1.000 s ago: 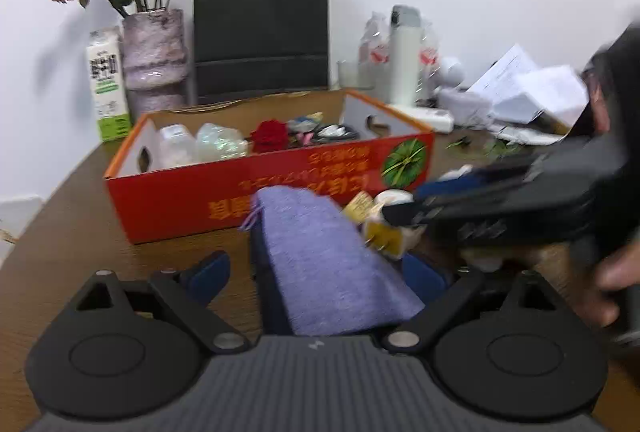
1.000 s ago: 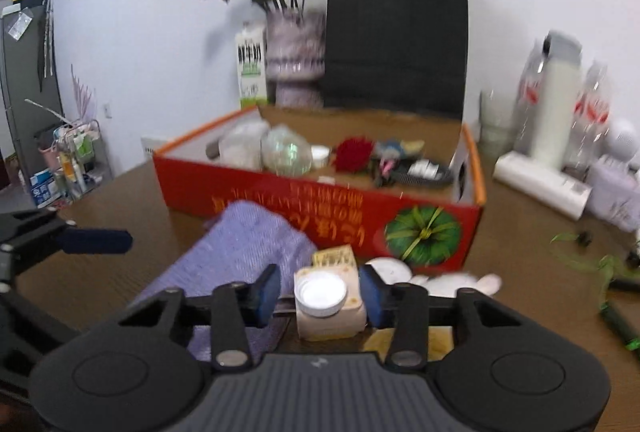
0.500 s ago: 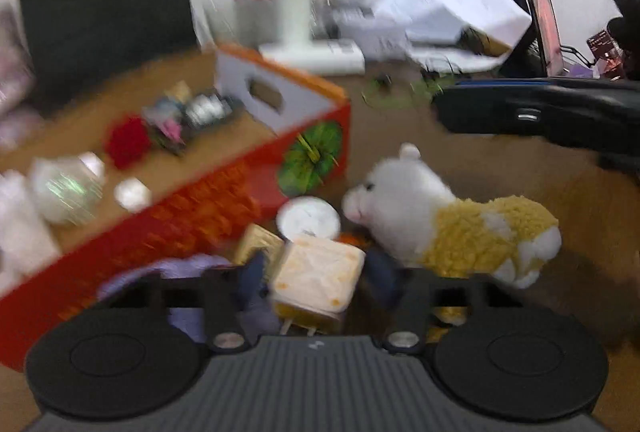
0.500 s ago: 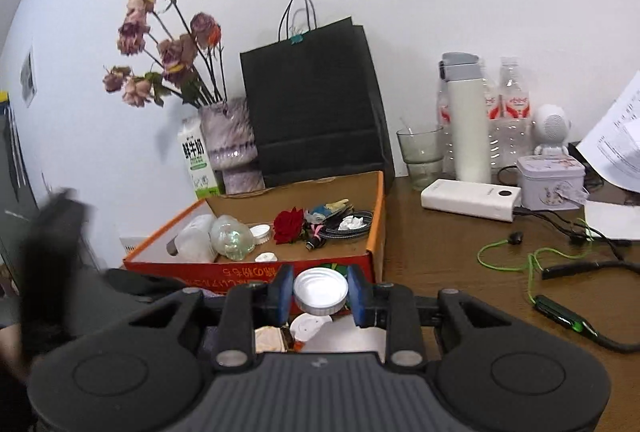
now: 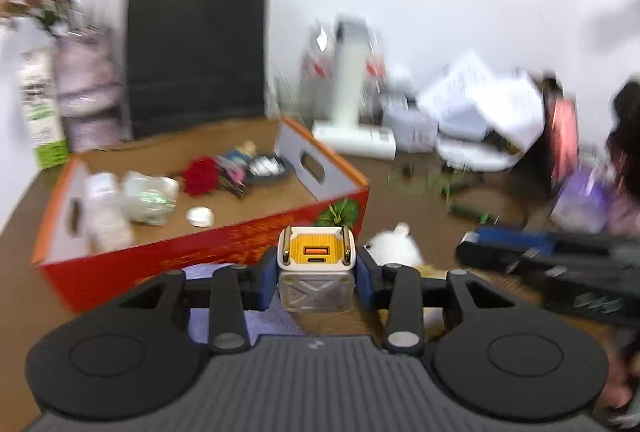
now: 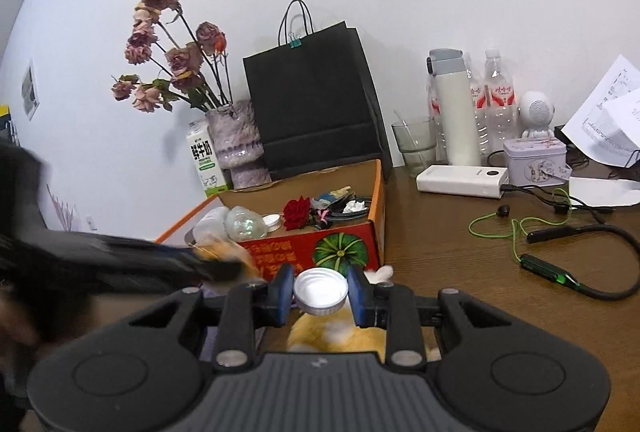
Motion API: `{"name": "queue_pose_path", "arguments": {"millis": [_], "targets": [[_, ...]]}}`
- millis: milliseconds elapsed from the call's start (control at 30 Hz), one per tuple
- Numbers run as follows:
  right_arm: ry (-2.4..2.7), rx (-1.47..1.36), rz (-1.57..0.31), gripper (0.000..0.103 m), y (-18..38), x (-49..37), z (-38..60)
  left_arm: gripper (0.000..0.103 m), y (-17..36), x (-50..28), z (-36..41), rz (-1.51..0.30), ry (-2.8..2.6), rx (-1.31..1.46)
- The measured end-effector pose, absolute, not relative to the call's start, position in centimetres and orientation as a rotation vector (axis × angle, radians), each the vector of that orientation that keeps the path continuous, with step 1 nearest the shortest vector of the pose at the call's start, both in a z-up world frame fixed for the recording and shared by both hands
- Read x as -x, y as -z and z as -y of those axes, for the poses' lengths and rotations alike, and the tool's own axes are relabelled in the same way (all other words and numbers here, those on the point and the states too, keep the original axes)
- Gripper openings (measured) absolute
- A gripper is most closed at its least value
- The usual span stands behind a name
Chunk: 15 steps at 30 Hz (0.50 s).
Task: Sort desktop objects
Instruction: 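Carry the plug and cap into the cardboard box and open both tools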
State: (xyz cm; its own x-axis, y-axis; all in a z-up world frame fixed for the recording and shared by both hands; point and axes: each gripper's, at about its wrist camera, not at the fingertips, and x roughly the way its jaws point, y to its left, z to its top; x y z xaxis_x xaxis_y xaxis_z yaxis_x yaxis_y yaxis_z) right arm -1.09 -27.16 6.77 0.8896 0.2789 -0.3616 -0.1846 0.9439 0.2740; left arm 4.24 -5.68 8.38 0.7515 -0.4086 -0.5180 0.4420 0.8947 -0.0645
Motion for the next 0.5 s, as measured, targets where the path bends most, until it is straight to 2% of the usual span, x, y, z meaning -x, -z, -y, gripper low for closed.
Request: {"name": "queue_pose_path", "arguments": {"millis": [100, 333, 500], "targets": [[-0.282, -0.197, -0.405, 0.027, -6.7, 3.4, 25.6, 0.039, -8.5, 0.0, 4.2, -0.529, 0.361, -0.075], [-0.361, -0.124, -0.485, 0.027, -4.6, 7.3, 21.0, 0.039, -4.7, 7.3, 0.5, -0.609, 0.233, 0.015], [-0.375, -0.097, -0.509, 0.027, -4.1, 10.0, 19.0, 0.039, -3.8, 9.8, -1.2, -0.64, 0.186, 0.039]]}}
